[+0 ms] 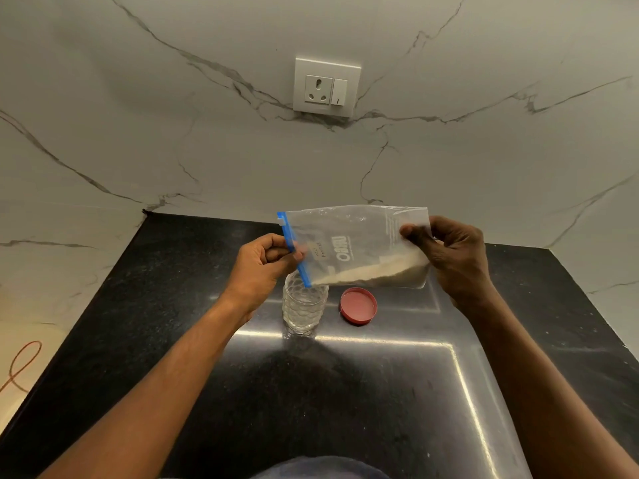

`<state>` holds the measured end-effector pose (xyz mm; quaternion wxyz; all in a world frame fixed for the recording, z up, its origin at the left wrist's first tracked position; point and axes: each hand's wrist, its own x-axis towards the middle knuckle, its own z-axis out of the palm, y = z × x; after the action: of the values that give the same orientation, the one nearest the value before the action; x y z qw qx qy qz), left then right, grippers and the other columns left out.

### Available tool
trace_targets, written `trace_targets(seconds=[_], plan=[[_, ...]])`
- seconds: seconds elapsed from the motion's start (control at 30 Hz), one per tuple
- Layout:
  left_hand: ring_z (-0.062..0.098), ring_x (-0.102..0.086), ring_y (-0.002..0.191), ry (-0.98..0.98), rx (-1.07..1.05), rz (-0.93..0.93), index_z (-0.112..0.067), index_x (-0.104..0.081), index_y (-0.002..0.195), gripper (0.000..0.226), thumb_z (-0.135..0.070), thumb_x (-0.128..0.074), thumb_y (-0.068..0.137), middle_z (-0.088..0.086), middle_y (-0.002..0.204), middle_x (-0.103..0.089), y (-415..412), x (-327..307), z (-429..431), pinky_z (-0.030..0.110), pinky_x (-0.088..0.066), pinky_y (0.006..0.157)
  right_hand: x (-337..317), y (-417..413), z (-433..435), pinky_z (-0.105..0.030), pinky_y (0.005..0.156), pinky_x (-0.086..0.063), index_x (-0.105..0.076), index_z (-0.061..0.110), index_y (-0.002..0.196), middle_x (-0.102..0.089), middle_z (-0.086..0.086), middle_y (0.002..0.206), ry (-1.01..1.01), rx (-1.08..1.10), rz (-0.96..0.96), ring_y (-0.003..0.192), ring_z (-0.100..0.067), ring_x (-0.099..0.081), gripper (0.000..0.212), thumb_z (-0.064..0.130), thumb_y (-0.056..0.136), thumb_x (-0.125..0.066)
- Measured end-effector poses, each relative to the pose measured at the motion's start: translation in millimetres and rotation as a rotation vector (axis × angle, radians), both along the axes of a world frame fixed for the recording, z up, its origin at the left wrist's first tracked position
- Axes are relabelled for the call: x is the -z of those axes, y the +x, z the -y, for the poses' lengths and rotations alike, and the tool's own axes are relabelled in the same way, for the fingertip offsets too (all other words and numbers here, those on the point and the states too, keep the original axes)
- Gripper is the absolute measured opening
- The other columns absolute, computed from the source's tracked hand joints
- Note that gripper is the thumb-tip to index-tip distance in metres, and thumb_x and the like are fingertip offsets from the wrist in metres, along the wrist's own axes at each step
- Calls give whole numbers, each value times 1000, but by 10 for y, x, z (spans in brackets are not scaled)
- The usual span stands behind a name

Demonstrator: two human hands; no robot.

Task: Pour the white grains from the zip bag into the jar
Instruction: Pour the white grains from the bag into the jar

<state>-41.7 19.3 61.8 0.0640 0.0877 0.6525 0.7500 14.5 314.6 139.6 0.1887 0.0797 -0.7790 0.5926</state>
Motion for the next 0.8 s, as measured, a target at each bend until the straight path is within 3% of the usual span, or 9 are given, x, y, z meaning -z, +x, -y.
trace_targets(seconds=[0.27, 0.43, 0.63, 0.8], plan=[[15, -78, 108, 17, 19, 19, -15, -70, 119, 33, -16, -76, 87, 1, 111, -82, 33, -18, 23, 23, -63, 83, -37, -81, 2, -30, 75, -65, -83, 26, 94, -82, -2, 96, 29, -41, 35, 87, -19, -78, 9, 30, 89, -76], [18, -78, 109, -7, 10, 24, -8, -68, 128, 35, -6, -74, 94, 5, 115, -81, 25, 3, 44, 26, -64, 86, -30, -126, -12, -40, 73, -65, -84, 25, 93, -82, -3, 94, 49, -6, 28, 83, -20, -78, 11, 34, 88, -79], [17, -77, 110, -31, 15, 31, -6, -67, 132, 38, -1, -72, 94, 6, 116, -81, 17, 8, 43, 25, -63, 86, -28, -158, 20, -42, 74, -64, -84, 27, 91, -82, -2, 91, 73, -16, 47, 80, -16, -77, 8, 33, 88, -80], [18, -76, 112, -45, 17, 37, -6, -67, 133, 40, 1, -72, 94, 8, 120, -79, 16, 4, 64, 26, -63, 87, -32, -178, -6, -60, 77, -63, -83, 19, 94, -80, -15, 95, 71, 3, 42, 89, -42, -75, 24, 41, 85, -80]])
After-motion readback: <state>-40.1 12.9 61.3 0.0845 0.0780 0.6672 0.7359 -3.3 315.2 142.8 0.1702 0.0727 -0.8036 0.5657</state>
